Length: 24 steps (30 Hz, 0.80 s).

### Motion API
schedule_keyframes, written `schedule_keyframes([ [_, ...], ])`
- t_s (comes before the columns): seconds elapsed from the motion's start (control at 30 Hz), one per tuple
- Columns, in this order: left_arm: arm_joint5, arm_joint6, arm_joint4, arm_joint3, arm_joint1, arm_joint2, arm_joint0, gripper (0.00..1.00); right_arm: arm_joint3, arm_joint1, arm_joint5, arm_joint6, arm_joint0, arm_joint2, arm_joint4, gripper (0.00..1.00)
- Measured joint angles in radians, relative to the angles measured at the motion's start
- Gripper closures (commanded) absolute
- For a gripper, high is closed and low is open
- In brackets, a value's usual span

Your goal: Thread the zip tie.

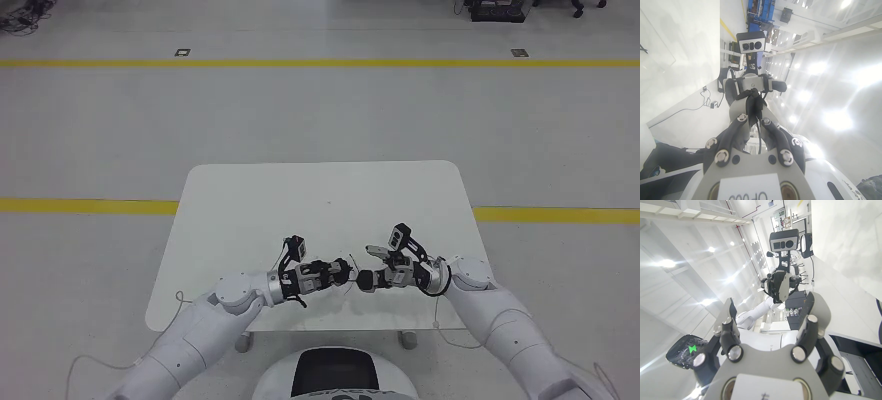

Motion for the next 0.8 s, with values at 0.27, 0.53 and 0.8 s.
schedule_keyframes([
  [0.27,-0.005,0.011,0.006,-0.005,0.0,0.0,0.001,1.0,0.0,0.0,0.0,0.0,0.0,0.0,0.0,0.0],
  [0.53,-0.111,0.025,0.151,-0.026,0.002,-0.047,0.005,1.0,0.0,0.0,0.0,0.0,0.0,0.0,0.0,0.0],
  [0.8,-0.11,0.033,0.277,-0.031,-0.02,-0.112,0.029,1.0,0.0,0.0,0.0,0.0,0.0,0.0,0.0,0.0],
])
